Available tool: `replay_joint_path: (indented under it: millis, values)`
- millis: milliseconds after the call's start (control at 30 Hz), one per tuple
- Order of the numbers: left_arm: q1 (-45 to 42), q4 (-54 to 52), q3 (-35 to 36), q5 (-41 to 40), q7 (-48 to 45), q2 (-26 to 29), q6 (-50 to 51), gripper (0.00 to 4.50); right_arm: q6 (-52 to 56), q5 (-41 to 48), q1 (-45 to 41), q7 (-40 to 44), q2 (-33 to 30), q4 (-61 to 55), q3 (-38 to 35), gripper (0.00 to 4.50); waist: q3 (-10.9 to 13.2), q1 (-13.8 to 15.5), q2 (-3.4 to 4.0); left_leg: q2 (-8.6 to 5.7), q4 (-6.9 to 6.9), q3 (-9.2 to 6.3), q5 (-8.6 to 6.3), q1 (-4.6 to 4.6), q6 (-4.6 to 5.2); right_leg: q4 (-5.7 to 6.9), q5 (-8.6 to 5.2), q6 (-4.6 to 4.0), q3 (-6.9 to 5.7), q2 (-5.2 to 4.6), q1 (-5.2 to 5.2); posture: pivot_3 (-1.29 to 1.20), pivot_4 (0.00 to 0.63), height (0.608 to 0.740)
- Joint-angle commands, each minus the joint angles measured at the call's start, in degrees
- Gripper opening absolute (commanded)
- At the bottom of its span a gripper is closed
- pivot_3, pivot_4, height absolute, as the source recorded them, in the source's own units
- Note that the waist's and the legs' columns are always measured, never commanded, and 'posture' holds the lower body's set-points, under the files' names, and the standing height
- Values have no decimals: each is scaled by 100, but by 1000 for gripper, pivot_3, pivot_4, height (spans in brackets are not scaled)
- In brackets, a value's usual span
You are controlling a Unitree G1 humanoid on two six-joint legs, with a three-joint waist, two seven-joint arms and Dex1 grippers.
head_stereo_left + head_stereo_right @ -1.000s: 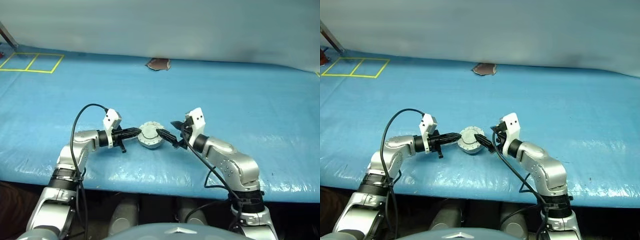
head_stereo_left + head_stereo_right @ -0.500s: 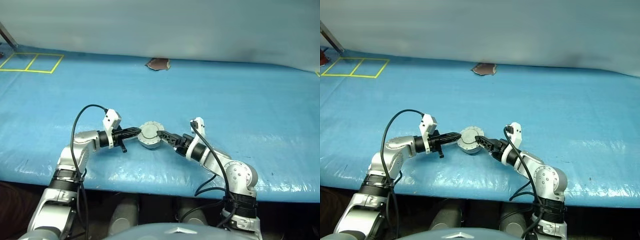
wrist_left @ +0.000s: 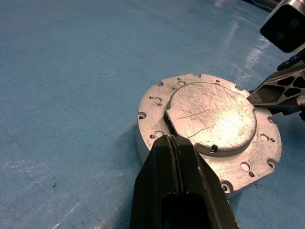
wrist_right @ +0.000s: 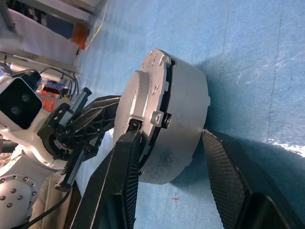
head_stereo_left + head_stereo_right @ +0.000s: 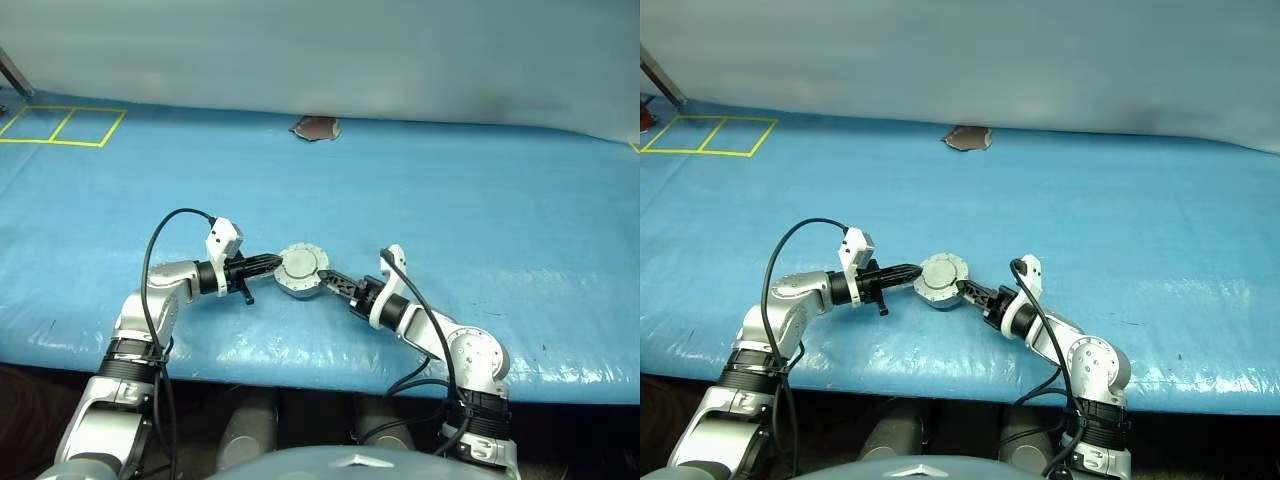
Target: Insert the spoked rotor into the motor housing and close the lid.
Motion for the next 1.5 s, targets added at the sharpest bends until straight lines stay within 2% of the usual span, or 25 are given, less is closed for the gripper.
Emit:
replay_joint_path:
  millis: [33, 100, 267, 800, 1033, 1167, 1267, 1367, 1500]
  values:
    - [54, 53, -126, 88, 57, -34, 63, 0, -13, 174, -14, -52, 62, -83, 42, 2306, 0, -1, 0, 0, 0, 0, 0, 0, 0, 0, 0, 0, 0, 0, 0, 0, 150, 740]
    - [53, 53, -123, 82, 58, -39, 68, 0, -9, 213, -9, -69, 76, -66, 48, 2306, 0, -2, 0, 0, 0, 0, 0, 0, 0, 0, 0, 0, 0, 0, 0, 0, 150, 740]
    - [64, 46, -119, 69, 69, -49, 73, 0, -65, 348, 24, -47, 97, -81, 100, 1262, 0, -3, 1, 0, -1, 0, 0, -1, 0, 0, 0, 0, 0, 0, -1, 0, 150, 740]
    - [48, 55, 14, -28, 161, -117, 96, 0, -405, 682, 94, -242, 213, -61, -13, 1236, 1, 1, 1, 0, -1, -1, 0, -6, 1, -4, 0, 0, 0, -2, -3, 0, 150, 740]
    - [-47, -46, 636, -808, 390, -339, 892, 0, -745, 1221, 68, -386, 294, 30, -438, 1236, 2, -15, 0, -1, 1, 0, 2, -38, 4, -3, 3, 4, -1, 1, -36, 0, 150, 740]
    - [-142, -121, 989, -1279, 557, -454, 1403, 0, -905, 1518, 109, -436, 259, 24, -544, 1236, 7, -73, 0, -2, 8, -2, 5, -77, 9, 5, 25, 41, -2, 8, -73, 0, 150, 740]
    - [-146, -108, 1191, -1462, 658, -572, 1389, 0, -1061, 1687, 74, -514, 254, -33, -622, 1236, 10, -126, 3, -1, 8, 0, 5, -77, 9, 5, 26, 42, -1, 11, -74, 0, 150, 740]
    - [-161, -29, 1462, -1742, 763, -782, 1377, 603, -1264, 1826, -16, -524, 222, -145, -667, 1236, 11, -132, 3, 1, 10, 3, 5, -75, 9, 8, 27, 43, 1, 12, -73, 0, 150, 740]
    - [-195, -66, 1858, -2325, 1017, -1075, 1769, 1948, -1431, 2069, -173, -653, 159, -198, -705, 1236, 14, -136, 4, 2, 15, 4, 5, -75, 9, 10, 27, 43, 2, 13, -73, 0, 150, 740]
